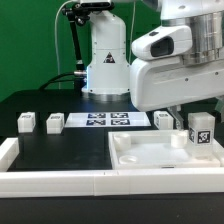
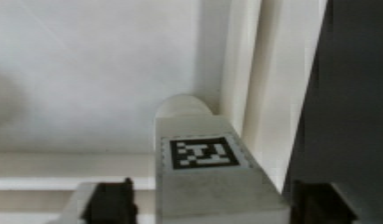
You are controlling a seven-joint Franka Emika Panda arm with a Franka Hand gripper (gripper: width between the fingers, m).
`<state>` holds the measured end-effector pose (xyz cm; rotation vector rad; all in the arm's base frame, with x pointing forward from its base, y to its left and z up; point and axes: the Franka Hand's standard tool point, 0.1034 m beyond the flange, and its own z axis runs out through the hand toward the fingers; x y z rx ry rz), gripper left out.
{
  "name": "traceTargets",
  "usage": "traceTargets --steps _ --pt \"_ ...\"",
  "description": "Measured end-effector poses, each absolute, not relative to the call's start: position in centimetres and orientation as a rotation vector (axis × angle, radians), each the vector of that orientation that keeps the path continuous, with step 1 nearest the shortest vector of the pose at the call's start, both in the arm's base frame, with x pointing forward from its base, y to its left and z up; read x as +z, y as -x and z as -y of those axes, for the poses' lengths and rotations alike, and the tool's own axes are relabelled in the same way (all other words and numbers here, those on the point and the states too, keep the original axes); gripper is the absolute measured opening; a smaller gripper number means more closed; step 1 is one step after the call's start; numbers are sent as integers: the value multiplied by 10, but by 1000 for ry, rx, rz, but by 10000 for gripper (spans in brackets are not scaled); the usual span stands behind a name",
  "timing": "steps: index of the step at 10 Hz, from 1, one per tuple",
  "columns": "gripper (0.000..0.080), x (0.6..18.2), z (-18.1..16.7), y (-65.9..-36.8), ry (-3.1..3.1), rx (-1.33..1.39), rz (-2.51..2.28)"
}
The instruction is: Assemble square table
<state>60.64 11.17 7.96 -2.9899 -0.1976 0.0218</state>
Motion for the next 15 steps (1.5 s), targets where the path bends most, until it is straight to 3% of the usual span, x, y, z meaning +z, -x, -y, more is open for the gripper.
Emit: traceTargets --steps 1,6,15 --pt "289 79 -111 -607 2990 22 197" --pt "290 79 -112 -606 2992 29 102" --pt "292 77 -126 -604 2667 143 -1458"
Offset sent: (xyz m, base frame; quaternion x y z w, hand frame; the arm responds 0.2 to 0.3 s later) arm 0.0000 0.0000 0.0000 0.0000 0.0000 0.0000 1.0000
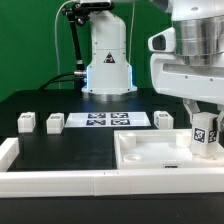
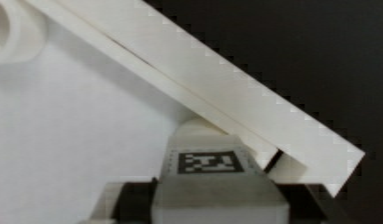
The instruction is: Assemble square table
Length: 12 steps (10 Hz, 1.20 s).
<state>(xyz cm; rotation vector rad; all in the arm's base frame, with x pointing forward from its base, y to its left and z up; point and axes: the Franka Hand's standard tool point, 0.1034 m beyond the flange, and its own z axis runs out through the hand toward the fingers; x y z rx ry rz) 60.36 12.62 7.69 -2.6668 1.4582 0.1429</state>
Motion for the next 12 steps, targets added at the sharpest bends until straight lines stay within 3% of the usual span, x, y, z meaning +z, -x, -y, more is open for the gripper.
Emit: traceTargets --steps 4,5,6,7,12 --pt "292 77 -126 -604 2669 146 -1446" --pt "471 77 -126 -604 2719 138 -1353" --pt "471 77 -128 -603 2789 127 -1202" --pt "614 77 -130 -603 2835 122 -1081" --pt "649 79 -129 -604 3003 76 -462"
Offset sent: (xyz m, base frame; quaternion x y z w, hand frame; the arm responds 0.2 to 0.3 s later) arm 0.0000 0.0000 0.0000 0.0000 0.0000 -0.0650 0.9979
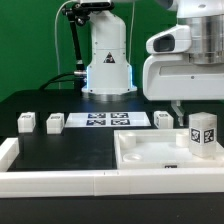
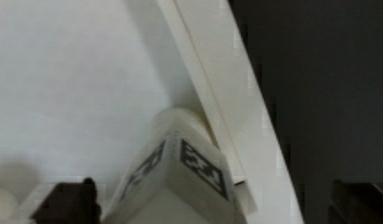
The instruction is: Assemble square table
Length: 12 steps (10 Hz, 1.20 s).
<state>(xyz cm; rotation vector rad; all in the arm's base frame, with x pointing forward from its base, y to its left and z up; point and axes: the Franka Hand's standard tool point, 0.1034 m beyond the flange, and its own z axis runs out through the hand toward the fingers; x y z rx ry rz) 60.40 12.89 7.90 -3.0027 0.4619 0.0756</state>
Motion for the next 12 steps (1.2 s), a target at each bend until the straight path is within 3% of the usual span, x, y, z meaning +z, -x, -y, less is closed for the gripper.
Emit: traceTargets --steps 7,10,11,12 --pt "649 82 -127 -614 3052 -79 481" --pt "622 82 -127 -615 3041 -89 556" --pt "451 81 -127 -615 3041 -89 556" --pt "451 81 -127 -615 3041 -89 556"
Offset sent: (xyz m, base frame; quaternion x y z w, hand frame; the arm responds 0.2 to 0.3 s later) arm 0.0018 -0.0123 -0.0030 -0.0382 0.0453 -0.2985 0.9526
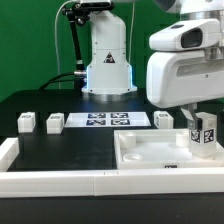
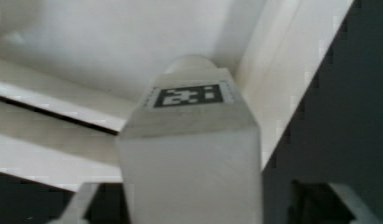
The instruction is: Assemble square table
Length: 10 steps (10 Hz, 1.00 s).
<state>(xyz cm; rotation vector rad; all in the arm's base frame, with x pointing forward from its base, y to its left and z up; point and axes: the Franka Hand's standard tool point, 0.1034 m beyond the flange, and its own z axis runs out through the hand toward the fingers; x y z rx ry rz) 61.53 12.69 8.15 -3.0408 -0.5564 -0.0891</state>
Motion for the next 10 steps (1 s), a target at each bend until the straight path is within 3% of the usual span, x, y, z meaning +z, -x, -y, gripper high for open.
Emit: traceTargets --steps 1,6,10 --pt "290 81 -125 -616 3042 -90 554" --pt "291 81 -125 -616 3052 -88 487" --pt "291 80 -120 -616 3083 -75 -55"
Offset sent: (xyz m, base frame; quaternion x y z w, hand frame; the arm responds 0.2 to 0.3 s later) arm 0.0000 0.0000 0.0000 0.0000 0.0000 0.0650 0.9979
